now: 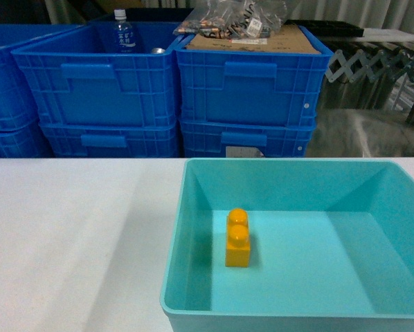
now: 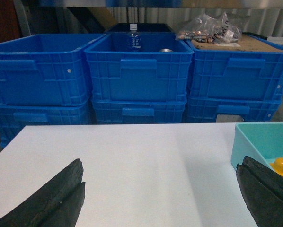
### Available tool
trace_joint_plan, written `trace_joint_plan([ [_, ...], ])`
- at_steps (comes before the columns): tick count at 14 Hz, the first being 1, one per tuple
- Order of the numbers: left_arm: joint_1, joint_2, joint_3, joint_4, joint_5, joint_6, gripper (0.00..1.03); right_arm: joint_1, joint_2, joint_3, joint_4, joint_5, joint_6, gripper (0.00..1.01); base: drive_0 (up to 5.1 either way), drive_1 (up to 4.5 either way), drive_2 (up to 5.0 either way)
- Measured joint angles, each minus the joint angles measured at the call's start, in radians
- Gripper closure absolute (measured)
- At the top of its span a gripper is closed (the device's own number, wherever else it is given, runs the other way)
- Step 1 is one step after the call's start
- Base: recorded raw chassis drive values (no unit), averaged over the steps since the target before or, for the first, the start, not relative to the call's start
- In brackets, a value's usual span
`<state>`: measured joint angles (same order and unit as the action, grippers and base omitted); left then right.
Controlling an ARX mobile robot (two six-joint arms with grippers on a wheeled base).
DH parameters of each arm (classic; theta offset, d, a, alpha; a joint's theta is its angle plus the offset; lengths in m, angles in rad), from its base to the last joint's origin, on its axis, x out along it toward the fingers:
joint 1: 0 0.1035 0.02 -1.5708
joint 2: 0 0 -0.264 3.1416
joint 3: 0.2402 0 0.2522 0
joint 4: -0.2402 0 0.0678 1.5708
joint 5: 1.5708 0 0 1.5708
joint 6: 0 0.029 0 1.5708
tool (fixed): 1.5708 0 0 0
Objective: Pick red block from blue box to shelf
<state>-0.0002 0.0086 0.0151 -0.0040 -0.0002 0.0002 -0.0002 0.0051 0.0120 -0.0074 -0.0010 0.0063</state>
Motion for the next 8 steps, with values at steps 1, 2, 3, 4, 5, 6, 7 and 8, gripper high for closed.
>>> trace_joint_plan([
  [1, 0.0, 0.0, 0.0, 0.0, 0.0, 0.0, 0.05, 0.0, 0.0, 0.0, 0.004, 0.0, 0.0, 0.73, 0.0, 0.0, 0.0],
  [2, 0.0, 0.0, 0.0, 0.001, 0.0, 0.0, 0.05, 0.0, 0.0, 0.0, 0.002, 0.0, 0.0, 0.73, 0.0, 0.0, 0.0],
  [3, 0.0, 0.0, 0.0, 0.001, -0.001, 0.0, 0.05, 0.0, 0.0, 0.0, 0.002, 0.001, 0.0, 0.73, 0.0, 0.0, 0.0],
  [4, 0.0, 0.0, 0.0, 0.0, 0.0, 0.0, 0.05, 0.0, 0.0, 0.0, 0.003, 0.0, 0.0, 0.73, 0.0, 0.0, 0.0],
  [5, 0.0, 0.0, 0.0, 0.0, -0.001, 0.0, 0.05, 0.0, 0.0, 0.0, 0.003, 0.0, 0.0, 0.73, 0.0, 0.0, 0.0],
  [6, 0.0, 0.0, 0.0, 0.0, -0.001, 0.0, 0.05, 0.0, 0.0, 0.0, 0.003, 0.0, 0.0, 0.73, 0.0, 0.0, 0.0],
  [7, 0.0, 0.0, 0.0, 0.0, -0.001, 0.0, 0.05, 0.0, 0.0, 0.0, 0.003, 0.0, 0.0, 0.73, 0.0, 0.0, 0.0],
  [8, 0.0, 0.0, 0.0, 0.0, -0.001, 0.0, 0.05, 0.0, 0.0, 0.0, 0.003, 0.0, 0.0, 0.73, -1.2, -1.22, -1.2],
])
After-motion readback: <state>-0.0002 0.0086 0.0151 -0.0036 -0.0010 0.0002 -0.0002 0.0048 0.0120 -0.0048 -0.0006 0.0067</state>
